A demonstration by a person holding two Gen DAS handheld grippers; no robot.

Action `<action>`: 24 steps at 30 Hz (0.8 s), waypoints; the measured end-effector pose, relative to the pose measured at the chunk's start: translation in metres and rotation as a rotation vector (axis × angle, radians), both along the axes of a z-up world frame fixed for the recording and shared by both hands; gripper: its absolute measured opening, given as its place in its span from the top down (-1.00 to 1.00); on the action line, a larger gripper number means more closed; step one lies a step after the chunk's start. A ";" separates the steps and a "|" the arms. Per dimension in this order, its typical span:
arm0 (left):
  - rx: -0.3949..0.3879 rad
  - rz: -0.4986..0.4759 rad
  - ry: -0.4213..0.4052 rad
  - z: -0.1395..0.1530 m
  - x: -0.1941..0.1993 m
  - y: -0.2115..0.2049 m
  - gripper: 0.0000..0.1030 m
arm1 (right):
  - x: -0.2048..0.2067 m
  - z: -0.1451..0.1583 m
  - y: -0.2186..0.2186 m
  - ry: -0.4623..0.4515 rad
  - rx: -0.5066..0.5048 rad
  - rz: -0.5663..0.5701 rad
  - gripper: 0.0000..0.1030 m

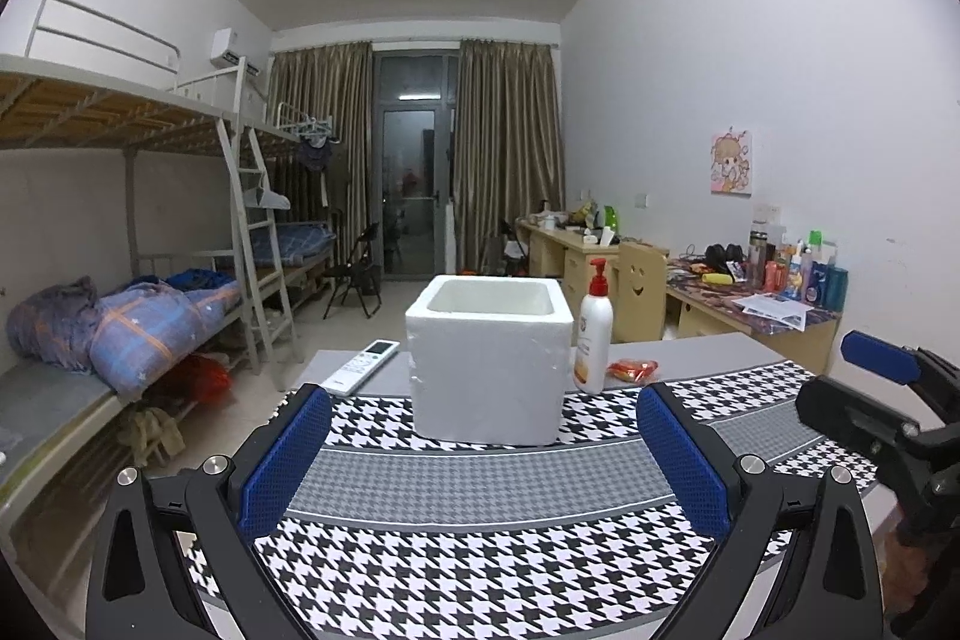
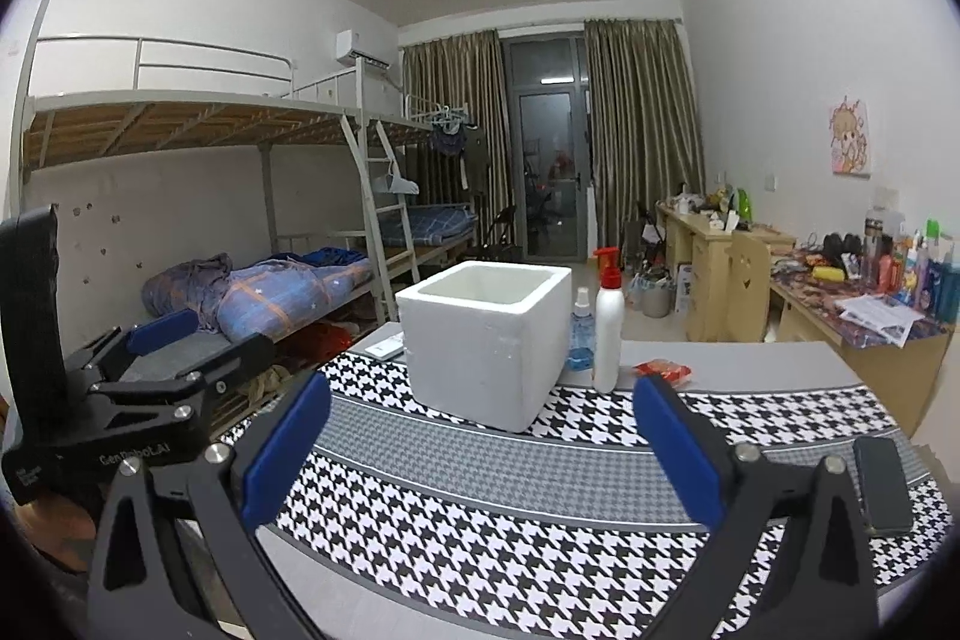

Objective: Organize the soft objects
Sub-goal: 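Withdraw both tools from the foam box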

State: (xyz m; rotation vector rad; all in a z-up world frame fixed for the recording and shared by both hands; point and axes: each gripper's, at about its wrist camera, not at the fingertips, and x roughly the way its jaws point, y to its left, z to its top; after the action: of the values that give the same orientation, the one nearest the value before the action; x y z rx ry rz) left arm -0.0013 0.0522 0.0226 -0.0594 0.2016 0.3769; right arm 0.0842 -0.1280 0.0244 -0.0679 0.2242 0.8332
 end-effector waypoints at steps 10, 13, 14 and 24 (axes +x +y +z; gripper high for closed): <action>0.011 0.002 -0.028 -0.012 -0.009 -0.007 -0.98 | -0.008 -0.020 -0.011 -0.013 0.021 -0.013 -0.98; 0.010 0.012 -0.031 -0.015 -0.010 -0.006 -0.98 | -0.007 -0.023 -0.016 -0.001 0.029 -0.021 -0.98; 0.011 0.013 -0.031 -0.017 -0.010 -0.006 -0.98 | -0.007 -0.024 -0.017 -0.002 0.031 -0.027 -0.98; 0.007 0.024 -0.028 -0.026 -0.012 -0.008 -0.98 | -0.003 -0.035 -0.025 0.008 0.031 -0.068 -0.98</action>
State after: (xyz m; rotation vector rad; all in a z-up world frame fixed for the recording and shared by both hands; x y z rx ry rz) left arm -0.0128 0.0437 -0.0036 -0.0601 0.1723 0.4003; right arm 0.0816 -0.1534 -0.0105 -0.0281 0.2198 0.7692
